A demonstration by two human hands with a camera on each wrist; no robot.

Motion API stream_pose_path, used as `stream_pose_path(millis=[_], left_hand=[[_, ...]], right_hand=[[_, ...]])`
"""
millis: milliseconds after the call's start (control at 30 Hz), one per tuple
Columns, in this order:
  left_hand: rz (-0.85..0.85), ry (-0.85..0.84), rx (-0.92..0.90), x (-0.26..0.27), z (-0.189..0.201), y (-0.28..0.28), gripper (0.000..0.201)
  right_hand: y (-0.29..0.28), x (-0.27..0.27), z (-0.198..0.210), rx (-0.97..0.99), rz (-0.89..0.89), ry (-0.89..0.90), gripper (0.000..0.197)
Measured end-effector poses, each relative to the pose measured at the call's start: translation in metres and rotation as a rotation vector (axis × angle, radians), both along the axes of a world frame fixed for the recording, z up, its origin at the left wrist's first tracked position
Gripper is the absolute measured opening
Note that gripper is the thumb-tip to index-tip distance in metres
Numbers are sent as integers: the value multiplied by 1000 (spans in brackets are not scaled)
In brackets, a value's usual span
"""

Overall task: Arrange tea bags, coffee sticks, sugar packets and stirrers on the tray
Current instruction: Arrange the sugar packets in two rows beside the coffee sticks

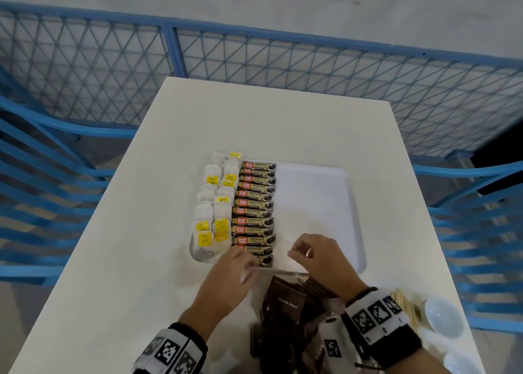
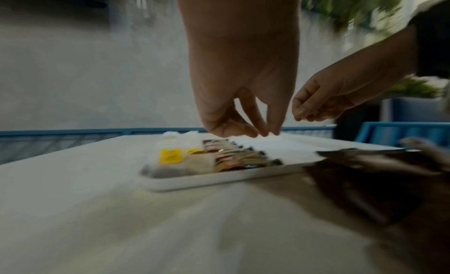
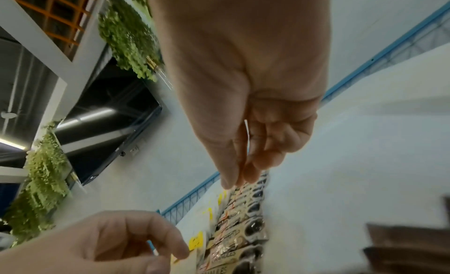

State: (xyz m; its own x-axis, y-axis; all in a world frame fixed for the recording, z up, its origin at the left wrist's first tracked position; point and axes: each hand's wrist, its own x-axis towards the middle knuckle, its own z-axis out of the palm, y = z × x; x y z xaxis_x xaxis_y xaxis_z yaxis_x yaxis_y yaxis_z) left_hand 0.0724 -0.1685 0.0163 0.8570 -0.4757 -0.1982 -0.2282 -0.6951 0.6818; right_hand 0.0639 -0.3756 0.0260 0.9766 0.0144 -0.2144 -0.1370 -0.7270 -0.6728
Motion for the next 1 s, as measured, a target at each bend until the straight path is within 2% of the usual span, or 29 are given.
stream_pose_path(millis=[67, 167, 267, 367, 500, 667, 800, 900, 1000], left_hand=[[-144, 13, 48, -11, 4, -18, 32], [-182, 108, 186, -20, -7, -39, 53], [-196, 202, 252, -27, -15, -46, 61], [-137, 206, 155, -31, -17, -45, 61], [-52, 209, 116, -34, -12, -40, 56], [110, 214, 30, -44, -13, -28, 44], [191, 151, -40, -48, -8, -13, 30], [302, 166, -178, -49, -2, -3, 25], [431, 337, -438, -49, 7, 3, 24]], right_hand=[[-13, -16, 3, -48, 21, 32, 9], [-23, -37, -1, -115, 90, 85, 8], [-23, -51, -7, -173, 172, 138, 23], [-22, -59, -10, -261, 191, 121, 34], [-22, -62, -13, -309, 206, 98, 37], [-21, -61, -20, -261, 213, 30, 21], [-25, -59, -21, -167, 188, -15, 11], [-27, -60, -17, -103, 178, -39, 5], [-28, -60, -4, 4, 112, -43, 9]])
